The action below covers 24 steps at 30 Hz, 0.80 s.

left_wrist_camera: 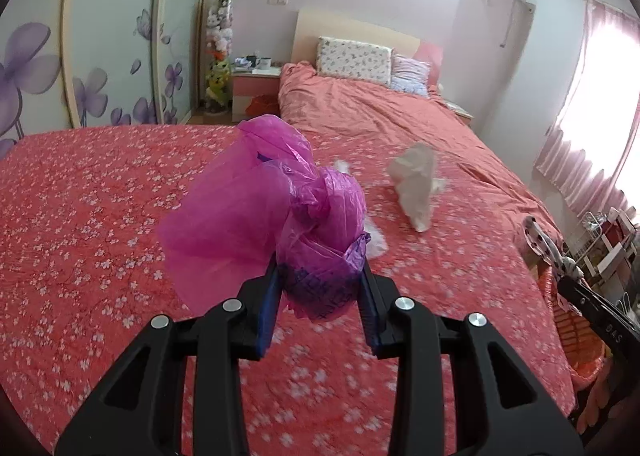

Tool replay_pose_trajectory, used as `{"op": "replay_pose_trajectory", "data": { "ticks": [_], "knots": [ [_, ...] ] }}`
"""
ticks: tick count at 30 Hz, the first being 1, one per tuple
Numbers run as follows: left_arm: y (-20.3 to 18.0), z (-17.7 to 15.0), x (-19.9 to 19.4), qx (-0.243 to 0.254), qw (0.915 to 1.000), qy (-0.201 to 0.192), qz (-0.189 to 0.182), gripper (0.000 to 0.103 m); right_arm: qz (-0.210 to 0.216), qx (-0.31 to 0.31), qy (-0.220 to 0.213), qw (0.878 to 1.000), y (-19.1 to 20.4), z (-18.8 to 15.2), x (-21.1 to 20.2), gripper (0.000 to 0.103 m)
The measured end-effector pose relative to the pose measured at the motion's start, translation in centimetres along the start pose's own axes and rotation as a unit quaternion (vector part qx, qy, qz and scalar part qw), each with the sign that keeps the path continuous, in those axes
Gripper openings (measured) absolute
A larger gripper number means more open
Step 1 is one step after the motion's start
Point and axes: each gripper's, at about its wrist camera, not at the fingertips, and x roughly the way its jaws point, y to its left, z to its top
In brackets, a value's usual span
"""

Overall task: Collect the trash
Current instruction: 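Carry both bags over the orange basket and open both tools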

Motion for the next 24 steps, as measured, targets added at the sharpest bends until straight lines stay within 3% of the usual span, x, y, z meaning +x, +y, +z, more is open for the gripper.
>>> {"op": "replay_pose_trajectory", "data": {
  "ticks": [11,24],
  "knots": [
    [-7.0,-0.6,-2.1,0.047,0.9969,-0.017,-0.062,0.036,-0.047,0.008,-0.054,0.997,-3.9,-0.4,-5.9,0.017],
    [-15.0,-2.2,-1.9,0.113,0.9842,-0.013,-0.136,0.036,-0.108,0.055,-0.086,0.989,-10.7,-1.7,-9.8,0.017]
  ]
}}
